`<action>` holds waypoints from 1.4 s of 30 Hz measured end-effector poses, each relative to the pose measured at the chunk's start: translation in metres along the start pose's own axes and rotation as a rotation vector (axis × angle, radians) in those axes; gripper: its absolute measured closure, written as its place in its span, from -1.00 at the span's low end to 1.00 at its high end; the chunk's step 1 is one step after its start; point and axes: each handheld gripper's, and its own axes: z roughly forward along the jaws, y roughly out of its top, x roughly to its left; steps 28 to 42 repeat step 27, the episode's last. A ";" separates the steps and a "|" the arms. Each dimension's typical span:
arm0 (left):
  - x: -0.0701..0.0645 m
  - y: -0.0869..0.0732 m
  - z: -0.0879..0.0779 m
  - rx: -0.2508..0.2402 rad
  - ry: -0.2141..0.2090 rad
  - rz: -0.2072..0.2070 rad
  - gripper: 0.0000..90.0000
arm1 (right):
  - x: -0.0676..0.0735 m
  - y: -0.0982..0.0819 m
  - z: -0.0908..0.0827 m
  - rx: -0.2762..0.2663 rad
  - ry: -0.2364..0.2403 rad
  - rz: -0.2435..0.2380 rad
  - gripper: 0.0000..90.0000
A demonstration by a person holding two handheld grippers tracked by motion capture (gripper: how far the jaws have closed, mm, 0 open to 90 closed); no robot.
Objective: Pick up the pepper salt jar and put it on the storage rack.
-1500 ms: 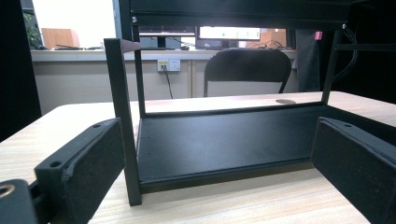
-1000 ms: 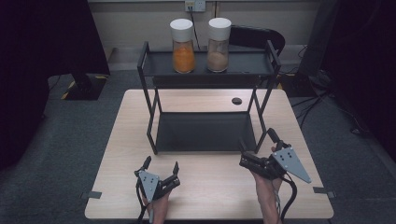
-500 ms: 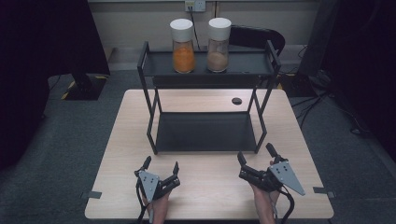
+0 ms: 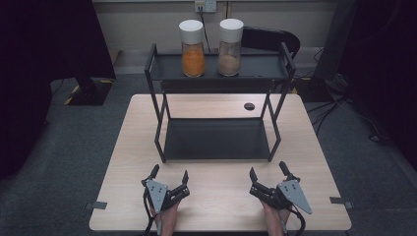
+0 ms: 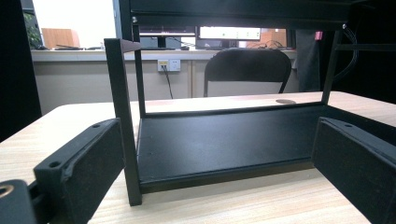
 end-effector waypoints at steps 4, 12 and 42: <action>0.000 0.000 0.000 0.000 0.000 0.000 -0.96 | 0.003 -0.007 0.001 0.008 -0.013 -0.004 -1.00; 0.000 0.000 0.000 0.000 0.000 0.001 -0.96 | 0.006 -0.020 0.001 0.014 -0.035 -0.022 -1.00; 0.000 0.000 0.000 0.000 0.000 0.000 -0.96 | 0.011 -0.028 0.000 0.013 -0.049 -0.065 -1.00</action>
